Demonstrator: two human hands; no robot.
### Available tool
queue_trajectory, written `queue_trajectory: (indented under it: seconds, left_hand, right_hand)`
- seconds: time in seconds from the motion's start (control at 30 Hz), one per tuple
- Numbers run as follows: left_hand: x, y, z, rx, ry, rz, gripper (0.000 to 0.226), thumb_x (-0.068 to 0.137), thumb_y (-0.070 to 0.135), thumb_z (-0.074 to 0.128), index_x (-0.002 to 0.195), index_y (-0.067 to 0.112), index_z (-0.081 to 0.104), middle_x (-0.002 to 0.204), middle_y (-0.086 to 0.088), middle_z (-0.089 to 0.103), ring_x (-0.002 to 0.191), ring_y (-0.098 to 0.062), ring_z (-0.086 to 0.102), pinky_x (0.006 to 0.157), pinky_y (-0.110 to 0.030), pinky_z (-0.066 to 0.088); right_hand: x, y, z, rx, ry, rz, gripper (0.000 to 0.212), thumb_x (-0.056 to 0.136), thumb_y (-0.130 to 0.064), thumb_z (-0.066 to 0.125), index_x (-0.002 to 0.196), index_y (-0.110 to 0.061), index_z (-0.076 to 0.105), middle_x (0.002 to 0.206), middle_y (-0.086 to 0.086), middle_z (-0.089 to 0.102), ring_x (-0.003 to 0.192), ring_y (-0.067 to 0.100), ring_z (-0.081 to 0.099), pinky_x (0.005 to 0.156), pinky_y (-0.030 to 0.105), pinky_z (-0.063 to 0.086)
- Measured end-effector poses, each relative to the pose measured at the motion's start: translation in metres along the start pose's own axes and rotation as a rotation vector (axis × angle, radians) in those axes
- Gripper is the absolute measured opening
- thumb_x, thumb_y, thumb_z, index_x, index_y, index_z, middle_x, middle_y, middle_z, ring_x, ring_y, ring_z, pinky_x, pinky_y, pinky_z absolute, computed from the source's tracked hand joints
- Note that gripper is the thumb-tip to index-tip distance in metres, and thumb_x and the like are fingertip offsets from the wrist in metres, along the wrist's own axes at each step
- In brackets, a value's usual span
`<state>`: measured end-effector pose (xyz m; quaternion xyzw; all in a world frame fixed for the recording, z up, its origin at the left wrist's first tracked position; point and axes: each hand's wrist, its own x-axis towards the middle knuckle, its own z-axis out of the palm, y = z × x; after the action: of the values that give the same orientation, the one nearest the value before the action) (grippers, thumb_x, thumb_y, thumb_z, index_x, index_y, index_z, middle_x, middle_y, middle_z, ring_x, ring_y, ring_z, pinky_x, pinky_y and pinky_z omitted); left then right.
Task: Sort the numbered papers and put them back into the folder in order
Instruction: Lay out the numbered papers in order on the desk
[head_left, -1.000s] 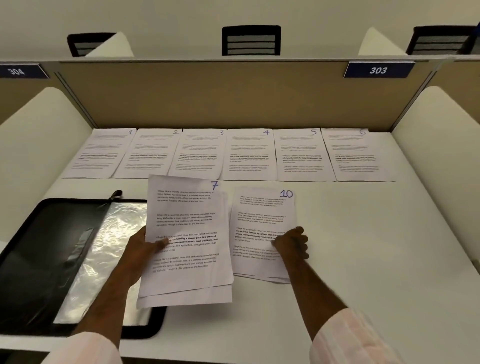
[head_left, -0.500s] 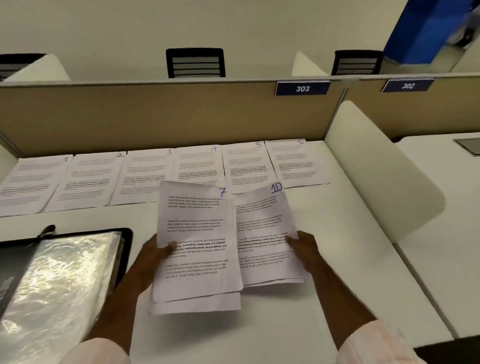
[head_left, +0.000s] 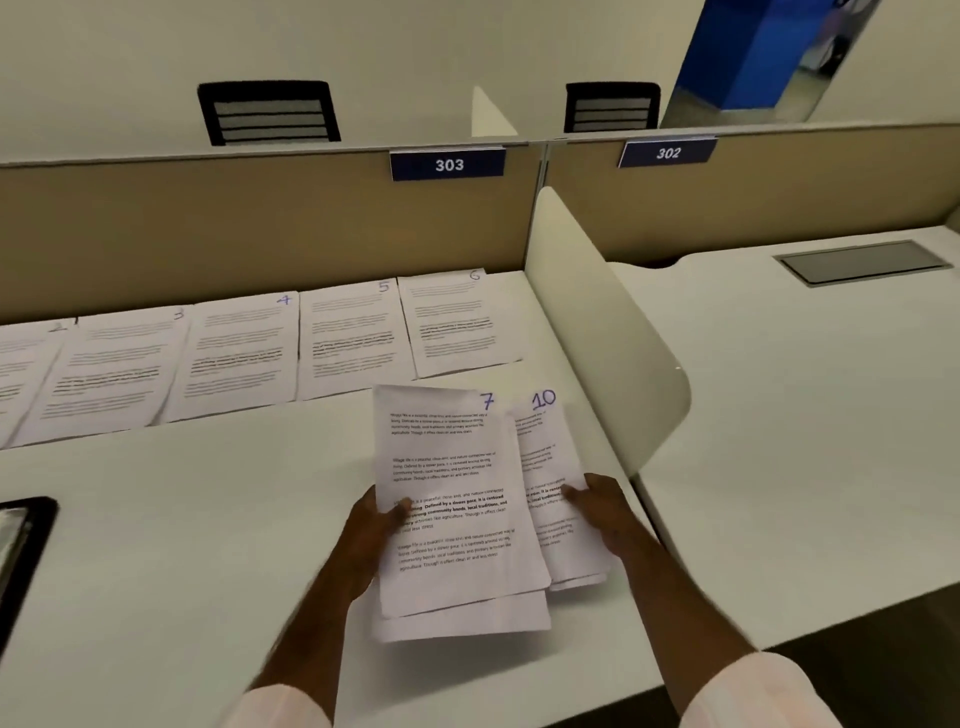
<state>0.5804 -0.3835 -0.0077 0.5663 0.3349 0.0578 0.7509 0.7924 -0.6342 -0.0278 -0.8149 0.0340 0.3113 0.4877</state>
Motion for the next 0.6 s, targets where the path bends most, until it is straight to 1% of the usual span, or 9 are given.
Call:
queue_trajectory:
  seconds: [0.07, 0.17, 0.27, 0.37, 0.43, 0.47, 0.53, 0.57, 0.6]
  left_hand:
    - [0.005, -0.008, 0.023, 0.0, 0.021, -0.02, 0.039, 0.093, 0.014, 0.062, 0.132, 0.015, 0.053, 0.121, -0.011, 0.069, 0.105, -0.032, 0.068, 0.092, -0.055, 0.053]
    - [0.012, -0.016, 0.045, 0.008, 0.062, -0.03, 0.036, 0.094, 0.014, 0.062, 0.13, 0.015, 0.055, 0.12, -0.009, 0.069, 0.105, -0.03, 0.069, 0.093, -0.054, 0.053]
    - [0.019, -0.022, 0.058, 0.063, 0.1, -0.026, 0.031, 0.095, 0.015, 0.063, 0.125, 0.018, 0.059, 0.116, -0.005, 0.071, 0.102, -0.025, 0.07, 0.091, -0.048, 0.056]
    - [0.025, -0.028, 0.068, 0.15, 0.197, -0.044, 0.024, 0.091, 0.017, 0.069, 0.114, 0.018, 0.063, 0.109, -0.004, 0.073, 0.092, -0.02, 0.072, 0.081, -0.037, 0.059]
    - [0.028, -0.029, 0.072, 0.225, 0.289, -0.041, 0.03, 0.085, 0.021, 0.076, 0.111, 0.018, 0.06, 0.104, -0.003, 0.072, 0.087, -0.019, 0.072, 0.078, -0.035, 0.059]
    - [0.028, -0.029, 0.075, 0.267, 0.337, -0.035, 0.036, 0.083, 0.023, 0.078, 0.112, 0.02, 0.057, 0.102, -0.003, 0.071, 0.085, -0.019, 0.071, 0.076, -0.035, 0.058]
    - [0.03, -0.033, 0.077, 0.338, 0.417, -0.023, 0.041, 0.082, 0.026, 0.079, 0.113, 0.023, 0.051, 0.102, -0.005, 0.069, 0.086, -0.022, 0.07, 0.079, -0.039, 0.059]
    - [0.031, -0.033, 0.079, 0.36, 0.444, -0.019, 0.04, 0.083, 0.027, 0.077, 0.113, 0.025, 0.05, 0.104, -0.007, 0.068, 0.088, -0.025, 0.07, 0.081, -0.042, 0.059]
    - [0.031, -0.034, 0.082, 0.38, 0.465, -0.013, 0.038, 0.085, 0.027, 0.075, 0.112, 0.025, 0.049, 0.106, -0.009, 0.068, 0.089, -0.026, 0.069, 0.082, -0.043, 0.059]
  right_hand:
    - [0.006, 0.004, -0.011, -0.013, -0.047, 0.019, 0.021, 0.089, -0.02, 0.069, 0.103, -0.004, 0.069, 0.102, 0.013, 0.072, 0.094, 0.03, 0.068, 0.089, 0.042, 0.055]
    - [0.012, 0.006, -0.018, -0.024, -0.107, 0.044, 0.035, 0.092, -0.035, 0.064, 0.106, -0.003, 0.067, 0.103, 0.013, 0.071, 0.096, 0.03, 0.067, 0.078, 0.033, 0.053]
    - [0.017, 0.006, -0.019, -0.015, -0.14, 0.052, 0.04, 0.089, -0.044, 0.066, 0.102, -0.006, 0.067, 0.098, 0.008, 0.072, 0.09, 0.026, 0.068, 0.075, 0.034, 0.055]
    - [0.024, 0.009, -0.018, -0.028, -0.127, 0.048, 0.036, 0.087, -0.042, 0.068, 0.095, -0.007, 0.067, 0.093, 0.005, 0.07, 0.081, 0.02, 0.063, 0.065, 0.028, 0.048]
    - [0.027, 0.009, -0.016, -0.032, -0.105, 0.036, 0.033, 0.086, -0.038, 0.071, 0.092, -0.006, 0.068, 0.094, 0.007, 0.071, 0.086, 0.024, 0.066, 0.072, 0.032, 0.052]
    - [0.029, 0.01, -0.015, -0.043, -0.087, 0.026, 0.03, 0.085, -0.036, 0.072, 0.087, -0.006, 0.067, 0.091, 0.007, 0.07, 0.086, 0.026, 0.066, 0.072, 0.032, 0.051]
    - [0.029, 0.007, -0.013, -0.092, -0.046, 0.0, 0.023, 0.085, -0.03, 0.073, 0.076, -0.012, 0.061, 0.081, 0.002, 0.065, 0.079, 0.022, 0.062, 0.061, 0.025, 0.045]
    - [0.029, 0.006, -0.012, -0.111, -0.027, -0.006, 0.021, 0.085, -0.028, 0.074, 0.078, -0.012, 0.061, 0.082, 0.002, 0.064, 0.079, 0.021, 0.061, 0.058, 0.022, 0.043]
    - [0.031, 0.008, -0.01, -0.123, -0.021, -0.008, 0.023, 0.083, -0.028, 0.076, 0.086, -0.009, 0.064, 0.088, 0.004, 0.066, 0.082, 0.021, 0.062, 0.059, 0.022, 0.045]
